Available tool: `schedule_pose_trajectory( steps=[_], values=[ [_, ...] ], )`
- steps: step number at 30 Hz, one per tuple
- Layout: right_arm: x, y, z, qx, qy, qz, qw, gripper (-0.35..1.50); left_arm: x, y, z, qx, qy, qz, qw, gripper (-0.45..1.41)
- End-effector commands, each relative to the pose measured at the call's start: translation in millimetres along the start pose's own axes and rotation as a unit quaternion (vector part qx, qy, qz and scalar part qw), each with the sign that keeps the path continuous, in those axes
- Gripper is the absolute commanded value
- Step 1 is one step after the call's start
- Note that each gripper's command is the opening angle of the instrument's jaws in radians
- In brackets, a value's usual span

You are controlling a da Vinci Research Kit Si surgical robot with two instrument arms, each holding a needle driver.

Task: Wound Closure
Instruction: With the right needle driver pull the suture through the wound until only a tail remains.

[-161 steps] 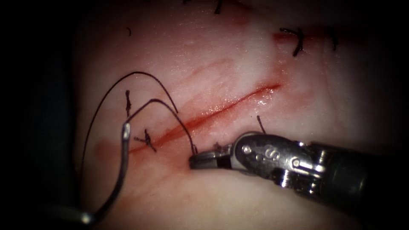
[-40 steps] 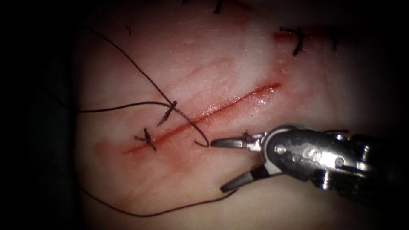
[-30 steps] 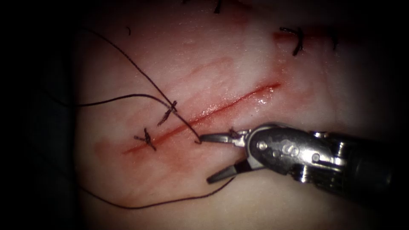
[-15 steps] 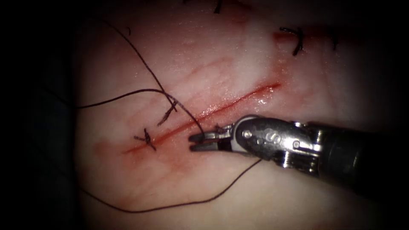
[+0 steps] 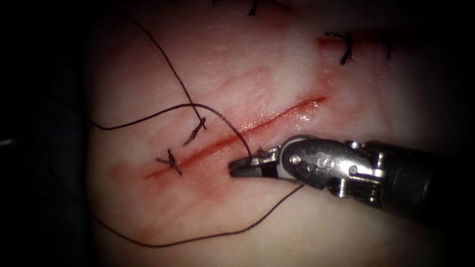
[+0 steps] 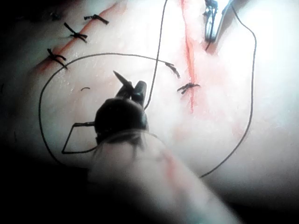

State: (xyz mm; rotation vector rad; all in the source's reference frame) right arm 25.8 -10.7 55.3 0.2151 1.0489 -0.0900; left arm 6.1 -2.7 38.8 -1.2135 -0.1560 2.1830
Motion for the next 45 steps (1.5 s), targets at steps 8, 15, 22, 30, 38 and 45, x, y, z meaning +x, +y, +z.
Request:
schedule_pose_trajectory(
  steps=[8, 15, 22, 30, 38, 45],
  values=[
    [4.7, -4.9, 0.5, 0.081, -0.027, -0.062, 0.994, -0.35, 1.7, 3.0, 4.4, -0.075, 0.014, 0.014, 0.997, -0.35],
    [9.3, -11.2, -0.4, 0.142, -0.043, -0.096, 0.984, -0.35, 0.5, 5.1, 7.1, -0.125, 0.015, 0.004, 0.992, -0.3],
    [14.9, -18.3, -0.9, 0.29, -0.037, -0.102, 0.951, -0.35, -3.1, 4.7, 7.7, -0.128, -0.054, -0.009, 0.99, -0.27],
    [16.3, -17.0, -0.6, 0.223, 0.091, -0.034, 0.97, 1.16, -3.3, 4.5, 7.5, -0.127, -0.061, -0.007, 0.99, -0.26],
    [15.4, -8.6, -5.1, 0.091, 0.077, 0.011, 0.993, 1.48, -3.7, 3.5, 7.0, -0.103, -0.074, -0.002, 0.992, -0.24],
    [13.3, -2.0, -9.5, 0.019, 0.066, -0.01, 0.998, 1.43, -4.8, 2.2, 6.6, -0.066, -0.102, 0.002, 0.993, -0.25]
  ],
)
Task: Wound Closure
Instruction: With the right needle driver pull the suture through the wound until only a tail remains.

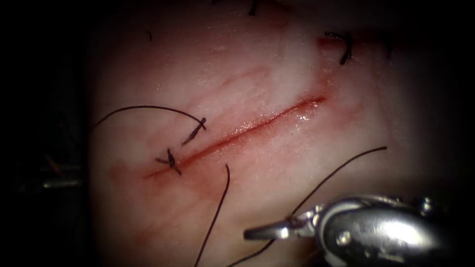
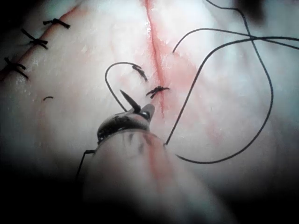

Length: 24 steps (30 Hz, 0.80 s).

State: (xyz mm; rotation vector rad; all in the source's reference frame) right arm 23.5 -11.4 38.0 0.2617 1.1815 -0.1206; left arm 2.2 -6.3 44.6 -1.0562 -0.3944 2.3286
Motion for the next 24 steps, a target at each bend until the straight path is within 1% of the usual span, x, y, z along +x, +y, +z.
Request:
schedule_pose_trajectory(
  steps=[1, 2, 3, 6, 8, 9, 10, 12, 15, 20, 23, 24],
  values=[
    [-1.1, 1.7, 0.7, -0.014, 0.004, 0.0, 1.0, 1.41, 0.2, -0.3, 1.0, 0.002, 0.0, 0.001, 1.0, -0.25],
    [-2.4, 2.3, 1.5, -0.012, 0.023, -0.005, 1.0, 1.41, 0.2, -0.3, 1.2, 0.003, 0.0, 0.003, 1.0, -0.25],
    [-3.1, 2.5, 2.0, -0.003, 0.03, -0.006, 1.0, 1.41, 0.3, -0.2, 1.3, 0.004, 0.0, 0.003, 1.0, -0.25],
    [-5.7, 2.8, 4.3, -0.009, 0.023, -0.016, 1.0, 1.38, 0.4, -0.1, 1.4, 0.006, 0.0, 0.002, 1.0, -0.25],
    [-9.4, 3.1, 7.6, -0.023, 0.015, -0.03, 0.999, 1.36, 0.4, -0.1, 1.4, 0.007, 0.0, 0.002, 1.0, -0.25],
    [-10.1, 3.1, 8.3, -0.025, 0.012, -0.032, 0.999, 1.36, 0.4, -0.1, 1.4, 0.007, 0.0, 0.002, 1.0, -0.25],
    [-10.6, 3.2, 8.9, -0.028, 0.012, -0.034, 0.999, 1.33, 0.4, -0.1, 1.4, 0.007, 0.0, 0.002, 1.0, -0.25],
    [-11.6, 3.5, 10.1, -0.034, 0.007, -0.037, 0.999, 1.33, 0.4, -0.1, 1.4, 0.007, 0.0, 0.002, 1.0, -0.25],
    [-12.1, 4.0, 11.2, -0.037, 0.005, -0.041, 0.998, 1.3, 0.4, -0.1, 1.4, 0.007, 0.0, 0.005, 1.0, -0.25],
    [-12.7, 4.5, 11.8, -0.04, 0.0, -0.056, 0.998, 1.21, 0.5, 0.0, 1.3, 0.007, -0.001, 0.004, 1.0, -0.25],
    [-14.1, 4.7, 12.1, -0.041, -0.001, -0.062, 0.997, 1.21, 0.5, 0.0, 1.3, 0.007, -0.001, 0.004, 1.0, -0.26],
    [-15.0, 4.8, 12.0, -0.041, -0.003, -0.064, 0.997, 1.21, 0.5, 0.0, 1.3, 0.007, -0.001, 0.004, 1.0, -0.26]
  ],
)
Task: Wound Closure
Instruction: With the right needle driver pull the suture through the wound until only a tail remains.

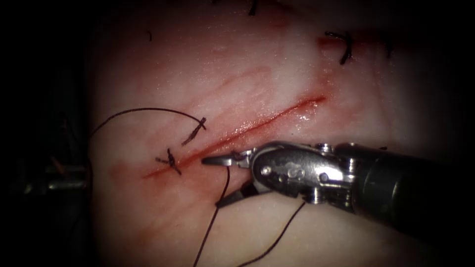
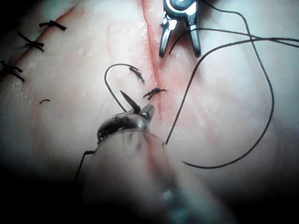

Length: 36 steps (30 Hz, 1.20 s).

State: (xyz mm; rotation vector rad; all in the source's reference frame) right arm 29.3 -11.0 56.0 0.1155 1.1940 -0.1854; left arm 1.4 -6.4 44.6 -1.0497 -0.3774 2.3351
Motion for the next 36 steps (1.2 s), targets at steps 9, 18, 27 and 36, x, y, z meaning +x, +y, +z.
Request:
schedule_pose_trajectory(
  steps=[9, 18, 27, 36],
  values=[
    [-1.3, 0.8, -0.1, 0.042, 0.006, 0.009, 0.999, -0.35, 0.3, -0.3, 0.7, 0.001, 0.001, 0.003, 1.0, -0.27],
    [-1.6, 1.5, -1.9, 0.016, -0.025, 0.014, 0.999, -0.35, 0.3, -0.2, 0.7, 0.0, 0.0, 0.003, 1.0, -0.3],
    [0.8, -0.8, -1.4, 0.043, -0.033, 0.009, 0.998, -0.35, 0.4, -0.1, 0.7, 0.0, 0.0, 0.003, 1.0, -0.34],
    [4.0, -4.8, -2.4, 0.091, -0.01, 0.02, 0.996, -0.35, 0.4, -0.1, 0.7, -0.001, 0.0, 0.003, 1.0, -0.35]
  ],
)
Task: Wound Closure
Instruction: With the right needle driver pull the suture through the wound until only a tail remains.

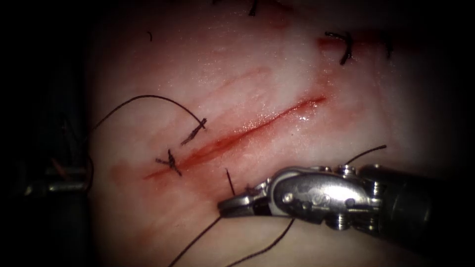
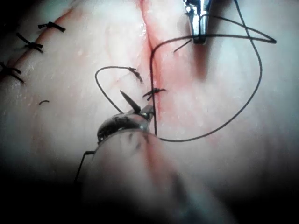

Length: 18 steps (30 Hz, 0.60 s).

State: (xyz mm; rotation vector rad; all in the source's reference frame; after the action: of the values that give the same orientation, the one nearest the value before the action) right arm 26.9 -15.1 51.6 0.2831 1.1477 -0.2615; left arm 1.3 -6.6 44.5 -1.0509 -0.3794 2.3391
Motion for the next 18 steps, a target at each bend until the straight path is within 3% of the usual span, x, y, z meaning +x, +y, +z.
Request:
schedule_pose_trajectory(
  steps=[1, 7, 10, 18],
  values=[
    [1.1, -1.0, 0.7, 0.014, 0.006, 0.005, 1.0, -0.35, 0.2, -0.4, 0.7, 0.0, 0.001, 0.001, 1.0, -0.35],
    [4.6, -4.8, 0.4, 0.049, 0.014, 0.016, 0.999, -0.35, 0.3, -0.4, 0.7, 0.0, 0.001, 0.001, 1.0, -0.35],
    [7.3, -7.6, 0.2, 0.086, 0.025, 0.03, 0.995, -0.35, 0.3, -0.3, 0.8, 0.001, 0.001, 0.0, 1.0, -0.34],
    [11.4, -11.6, 1.2, 0.172, 0.041, 0.045, 0.983, -0.35, 0.3, -0.3, 0.9, 0.0, 0.001, 0.0, 1.0, -0.34]
  ],
)
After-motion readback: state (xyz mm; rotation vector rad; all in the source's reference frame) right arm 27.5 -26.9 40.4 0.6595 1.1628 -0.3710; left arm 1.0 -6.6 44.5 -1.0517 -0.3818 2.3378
